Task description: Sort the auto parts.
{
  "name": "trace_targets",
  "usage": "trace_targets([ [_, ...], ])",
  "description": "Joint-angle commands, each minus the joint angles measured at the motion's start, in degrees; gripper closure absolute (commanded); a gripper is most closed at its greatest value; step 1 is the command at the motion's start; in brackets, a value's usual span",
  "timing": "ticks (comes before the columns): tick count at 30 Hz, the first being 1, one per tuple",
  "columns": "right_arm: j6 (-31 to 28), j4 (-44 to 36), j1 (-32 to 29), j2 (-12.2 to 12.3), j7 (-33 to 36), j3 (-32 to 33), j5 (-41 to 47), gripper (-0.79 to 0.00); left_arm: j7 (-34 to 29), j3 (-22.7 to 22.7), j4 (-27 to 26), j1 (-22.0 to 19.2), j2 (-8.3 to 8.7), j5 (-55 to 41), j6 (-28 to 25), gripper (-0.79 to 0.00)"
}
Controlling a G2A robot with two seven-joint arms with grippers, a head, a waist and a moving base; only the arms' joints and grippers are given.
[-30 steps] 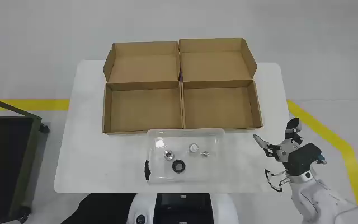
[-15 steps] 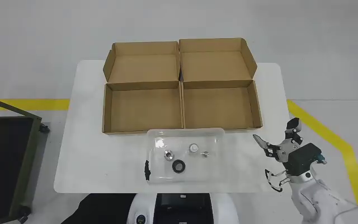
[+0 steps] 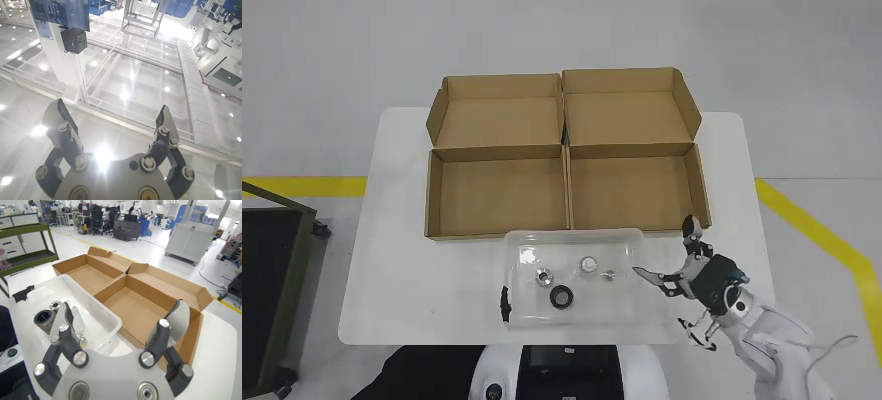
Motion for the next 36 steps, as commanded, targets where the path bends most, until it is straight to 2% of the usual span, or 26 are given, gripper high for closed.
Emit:
trace_targets([
  [1,-1.2,0.2,0.7,0.1,2.1,-1.7,-0.1,-0.785,0.0,0.0,0.0,0.0,0.0,0.0,0.0,-0.785],
  [13,-6.2,-1.1,5.3,0.5,13.1,-12.7,-4.3,-0.785,0.0,0.0,0.0,0.0,0.0,0.0,0.0,-0.785],
  [28,-3.7,4.0,10.7,0.9,20.9,-17.5,-3.2,-0.785,0.0,0.0,0.0,0.0,0.0,0.0,0.0,-0.785],
  [33,-3.2,4.9,11.8,1.0,22.6,-18.7,-2.3,-0.65,0.0,0.0,0.0,0.0,0.0,0.0,0.0,-0.785],
  [34,-3.1,5.1,12.0,1.0,22.8,-18.9,-2.2,-0.57,0.0,0.0,0.0,0.0,0.0,0.0,0.0,-0.785],
  [36,-2.7,5.8,12.6,1.1,23.2,-19.3,-1.9,-0.533,0.0,0.0,0.0,0.0,0.0,0.0,0.0,-0.785],
])
